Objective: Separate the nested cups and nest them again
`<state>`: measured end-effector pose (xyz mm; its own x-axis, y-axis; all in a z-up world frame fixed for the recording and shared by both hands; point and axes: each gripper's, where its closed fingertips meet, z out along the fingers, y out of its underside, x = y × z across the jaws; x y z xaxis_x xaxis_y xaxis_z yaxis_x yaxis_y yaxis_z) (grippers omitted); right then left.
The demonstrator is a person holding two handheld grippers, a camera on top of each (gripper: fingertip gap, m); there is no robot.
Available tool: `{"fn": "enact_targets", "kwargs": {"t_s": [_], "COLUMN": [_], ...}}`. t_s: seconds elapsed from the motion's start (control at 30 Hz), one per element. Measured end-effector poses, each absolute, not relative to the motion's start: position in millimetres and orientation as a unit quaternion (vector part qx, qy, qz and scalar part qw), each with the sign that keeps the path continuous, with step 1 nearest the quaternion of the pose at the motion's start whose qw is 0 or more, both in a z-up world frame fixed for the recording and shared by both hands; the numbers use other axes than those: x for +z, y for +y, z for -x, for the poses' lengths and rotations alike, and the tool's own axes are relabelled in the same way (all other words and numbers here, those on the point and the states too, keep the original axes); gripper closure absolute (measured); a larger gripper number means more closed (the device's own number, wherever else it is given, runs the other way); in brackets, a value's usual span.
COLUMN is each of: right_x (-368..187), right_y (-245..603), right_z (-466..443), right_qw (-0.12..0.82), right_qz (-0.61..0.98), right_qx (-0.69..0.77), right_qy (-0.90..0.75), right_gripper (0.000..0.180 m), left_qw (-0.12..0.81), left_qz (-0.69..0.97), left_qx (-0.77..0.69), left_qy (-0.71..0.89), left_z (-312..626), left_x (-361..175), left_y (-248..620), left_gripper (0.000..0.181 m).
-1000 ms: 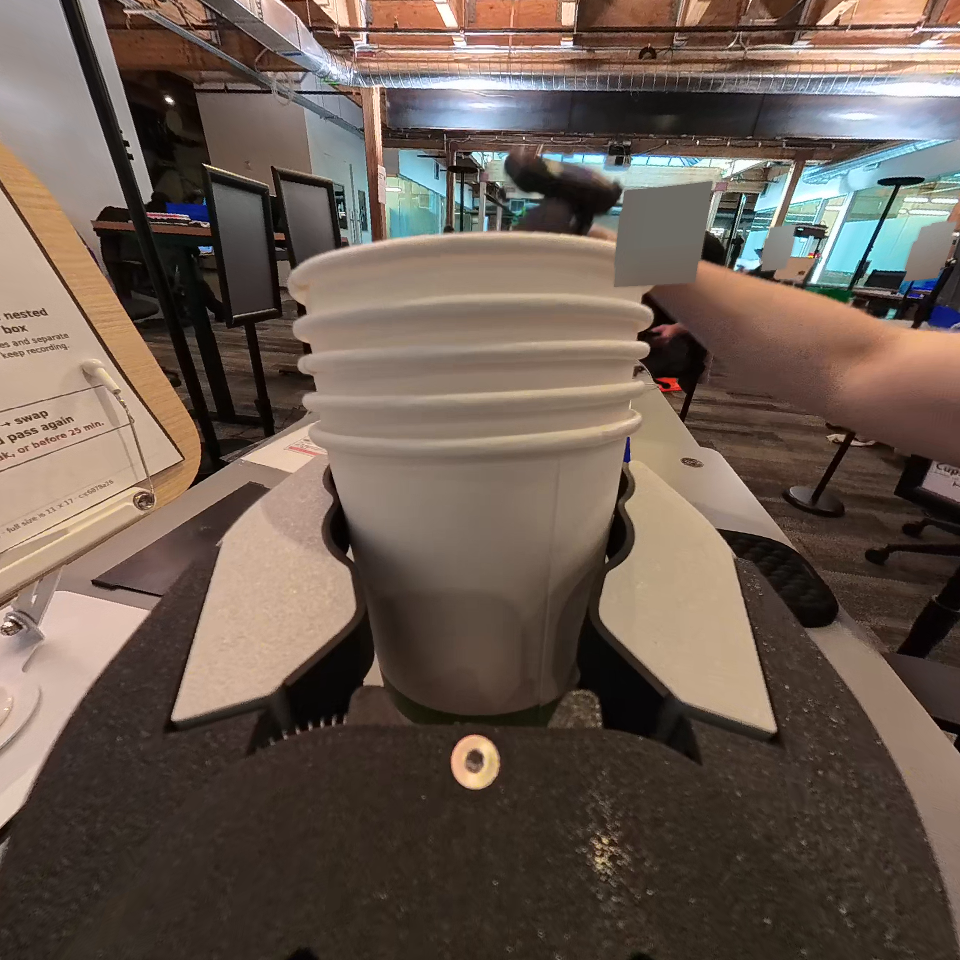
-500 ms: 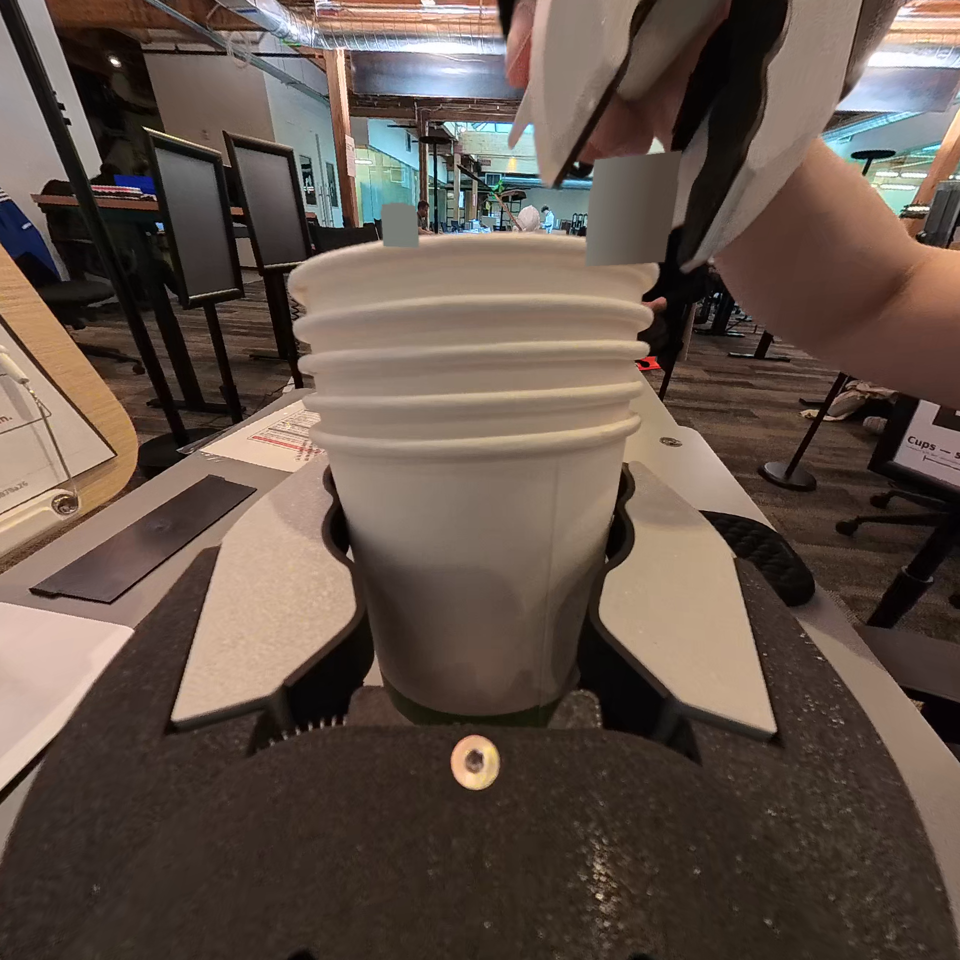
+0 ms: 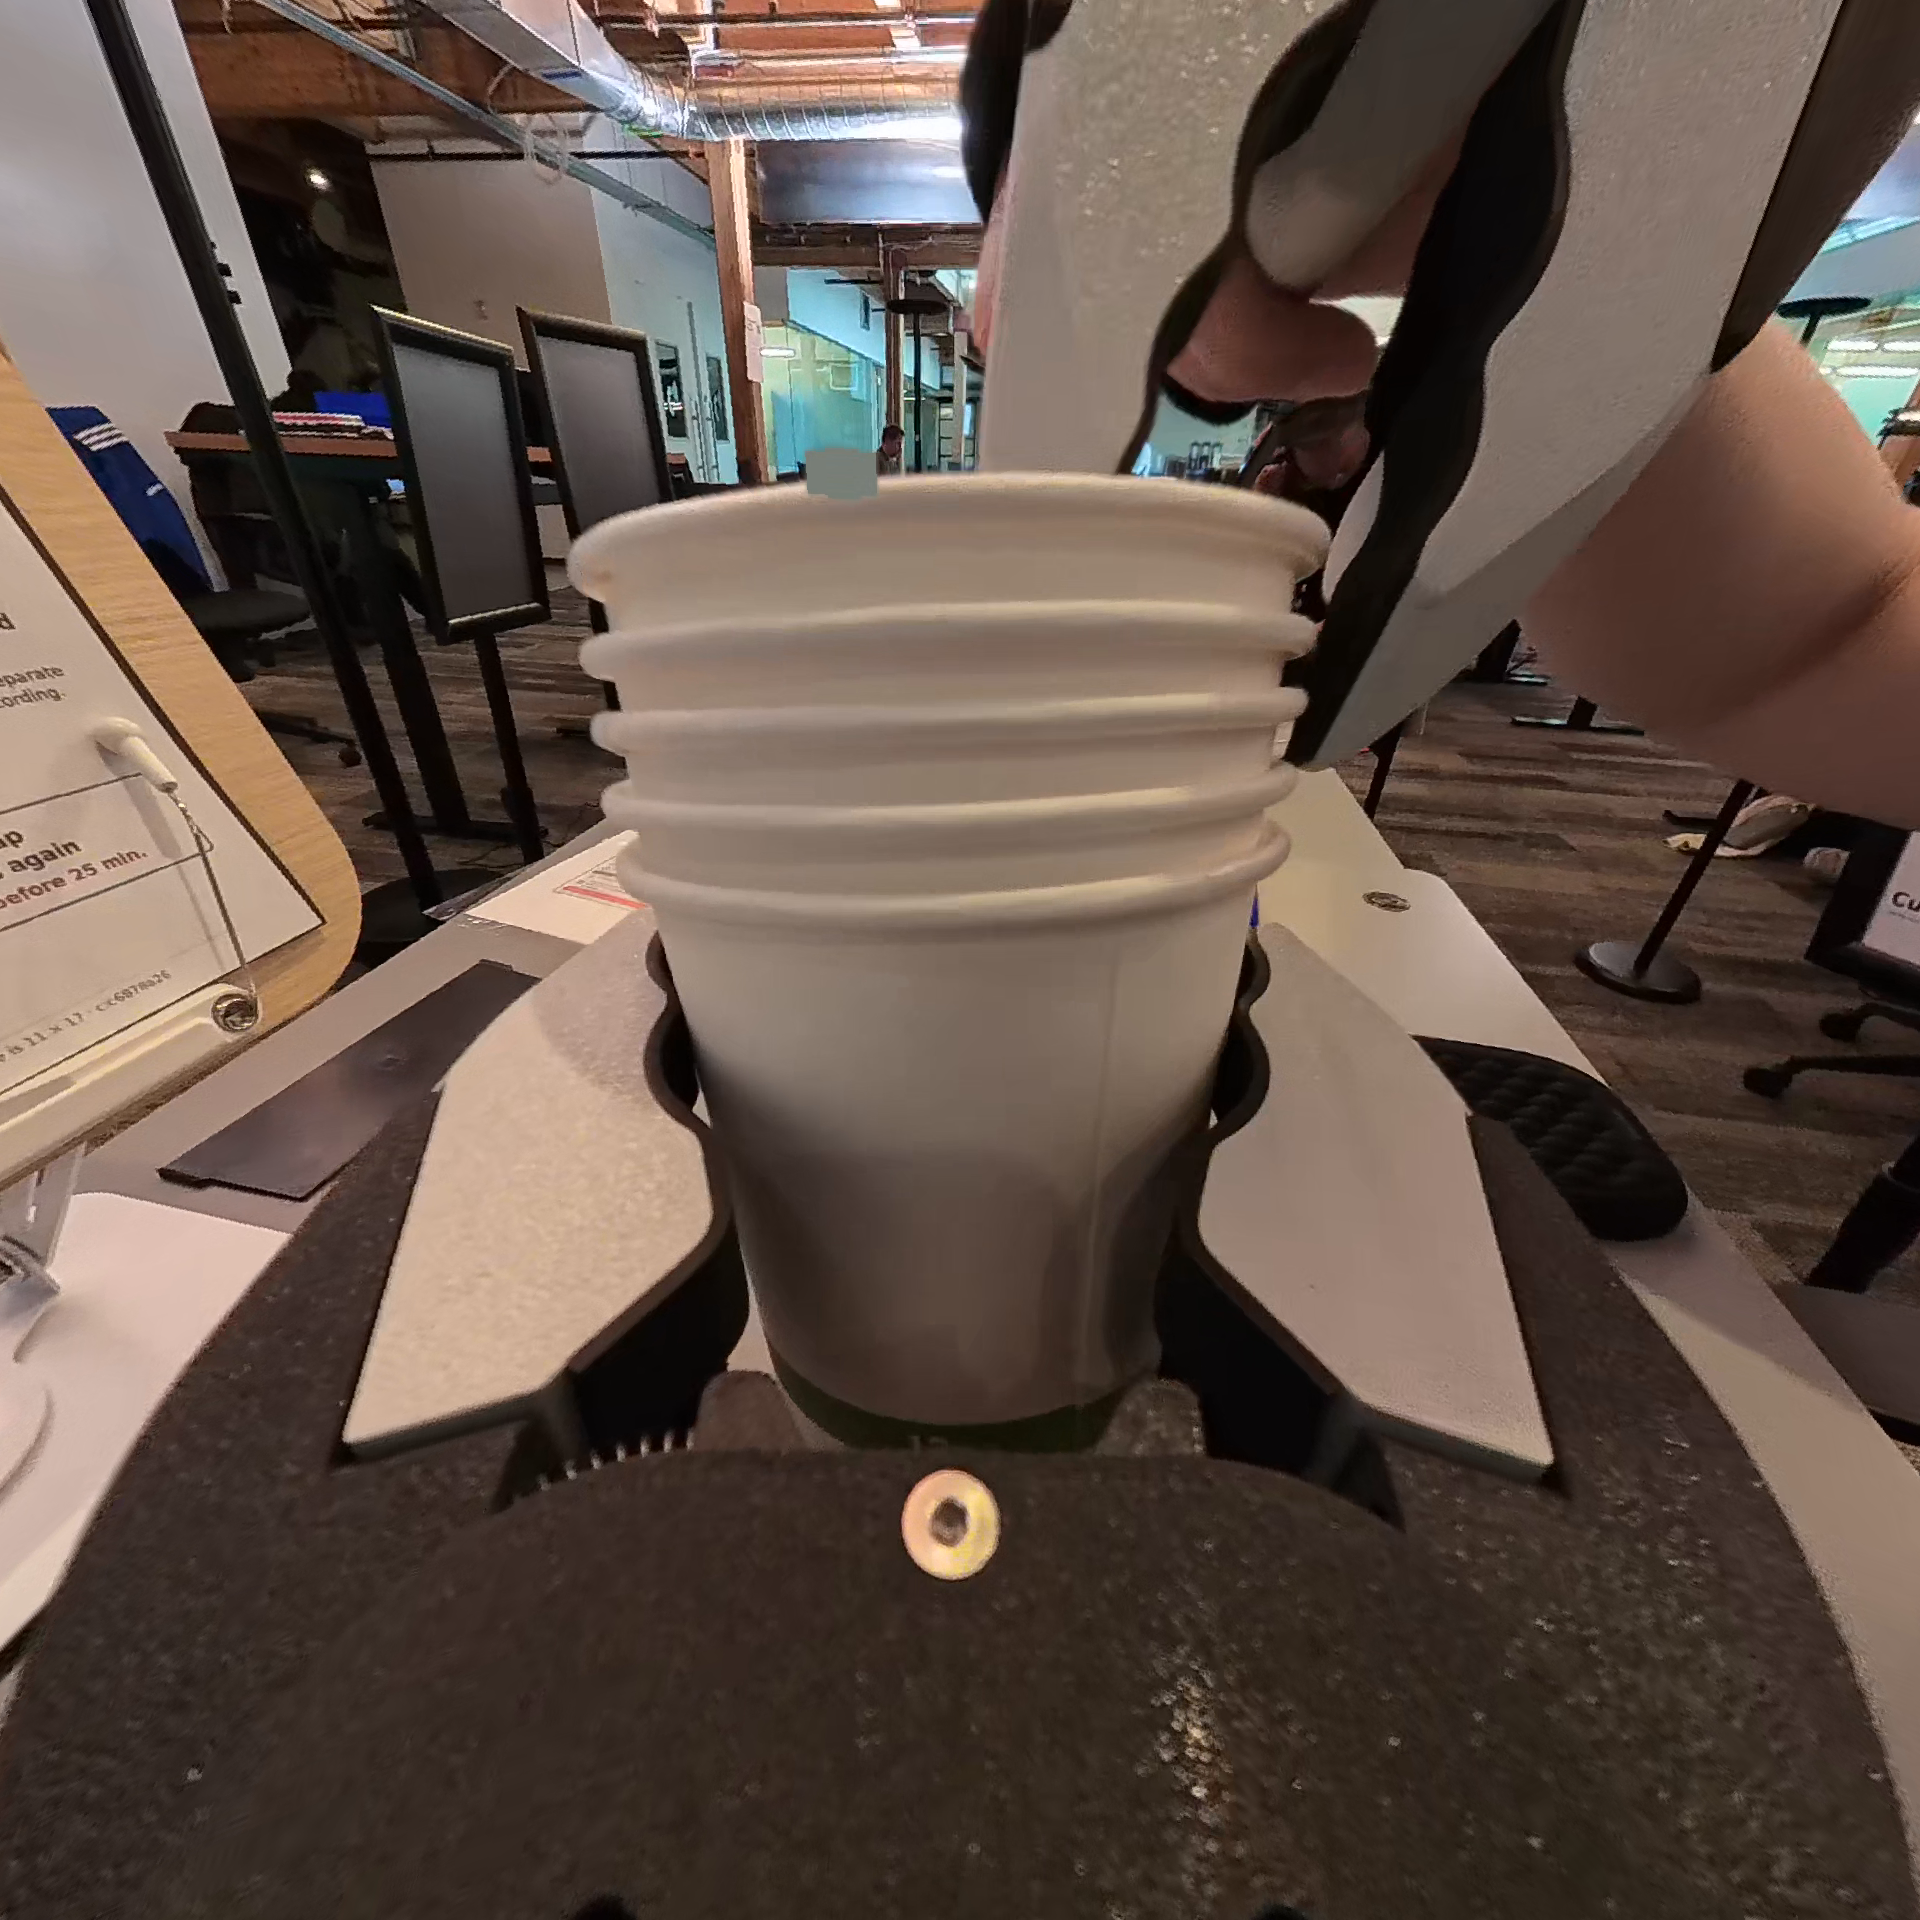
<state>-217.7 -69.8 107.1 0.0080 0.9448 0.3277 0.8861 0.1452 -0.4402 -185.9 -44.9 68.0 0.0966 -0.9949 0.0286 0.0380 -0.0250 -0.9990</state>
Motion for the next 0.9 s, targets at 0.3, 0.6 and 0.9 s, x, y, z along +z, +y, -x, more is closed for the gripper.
{"fn": "enact_targets", "kwargs": {"t_s": [0.3,0.6,0.9], "right_x": [100.8,92.1,86.9], "right_y": [-81.4,-91.0,-87.3], "right_z": [218.3,217.9,217.9], "right_qw": [0.211,0.168,0.173], "right_qz": [0.692,0.680,0.659], "right_qx": [0.091,0.093,0.049], "right_qy": [-0.684,-0.708,-0.730], "right_gripper": [0.150,0.174,0.176], "left_qw": [0.530,0.535,0.533], "left_qz": [0.514,0.520,0.535], "left_qx": [-0.487,-0.454,-0.440], "left_qy": [0.466,0.486,0.487], "left_z": [185.0,186.1,195.0], "left_x": [70.4,66.0,65.3], "left_y": [-49.1,-48.3,-43.6], "left_gripper": [0.082,0.080,0.080]}}
